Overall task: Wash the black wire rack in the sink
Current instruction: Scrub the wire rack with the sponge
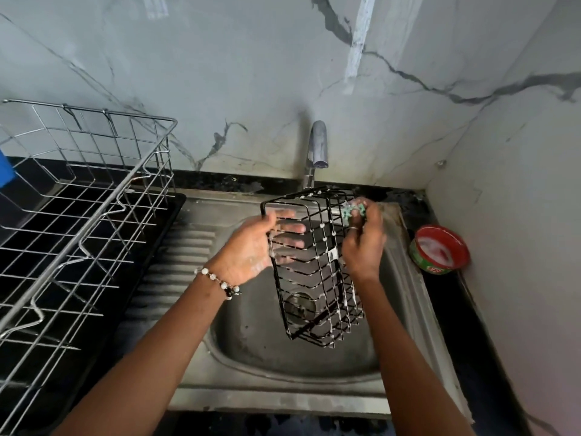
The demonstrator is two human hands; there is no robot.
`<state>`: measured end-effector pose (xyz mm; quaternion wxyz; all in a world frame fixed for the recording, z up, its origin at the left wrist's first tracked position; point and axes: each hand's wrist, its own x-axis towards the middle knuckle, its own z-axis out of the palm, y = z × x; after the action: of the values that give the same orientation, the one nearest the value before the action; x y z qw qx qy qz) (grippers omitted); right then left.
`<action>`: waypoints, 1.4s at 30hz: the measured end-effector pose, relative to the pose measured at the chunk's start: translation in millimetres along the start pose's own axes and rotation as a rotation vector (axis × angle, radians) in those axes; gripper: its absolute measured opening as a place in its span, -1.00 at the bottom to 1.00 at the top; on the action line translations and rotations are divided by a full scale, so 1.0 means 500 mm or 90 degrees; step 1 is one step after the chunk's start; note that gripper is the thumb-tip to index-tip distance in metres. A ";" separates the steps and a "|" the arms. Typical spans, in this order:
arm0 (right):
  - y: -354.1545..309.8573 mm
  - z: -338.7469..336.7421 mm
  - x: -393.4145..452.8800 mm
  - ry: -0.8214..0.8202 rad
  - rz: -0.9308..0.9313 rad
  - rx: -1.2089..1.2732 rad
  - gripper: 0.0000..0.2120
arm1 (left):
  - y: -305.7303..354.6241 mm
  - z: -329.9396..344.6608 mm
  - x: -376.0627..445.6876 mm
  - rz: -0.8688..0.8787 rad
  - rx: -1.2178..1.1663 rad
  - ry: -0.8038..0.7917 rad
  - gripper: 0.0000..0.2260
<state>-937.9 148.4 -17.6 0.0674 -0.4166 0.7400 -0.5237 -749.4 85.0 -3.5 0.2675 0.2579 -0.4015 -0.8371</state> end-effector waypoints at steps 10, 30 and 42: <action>0.005 -0.044 -0.008 0.017 -0.077 -0.056 -0.74 | 0.010 0.047 0.033 0.066 0.144 0.390 -0.72; -0.122 -0.008 -0.087 -0.352 -0.548 -0.186 -0.51 | -0.015 0.048 0.021 0.157 0.172 0.443 -0.67; -0.030 -0.021 0.051 -0.195 0.032 -0.137 -0.70 | -0.011 0.050 0.016 0.123 0.152 0.465 -0.75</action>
<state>-951.7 136.5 8.3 0.1470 -0.4779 0.7830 -0.3701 -772.6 96.1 3.8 0.4379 0.5291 -0.3971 -0.6087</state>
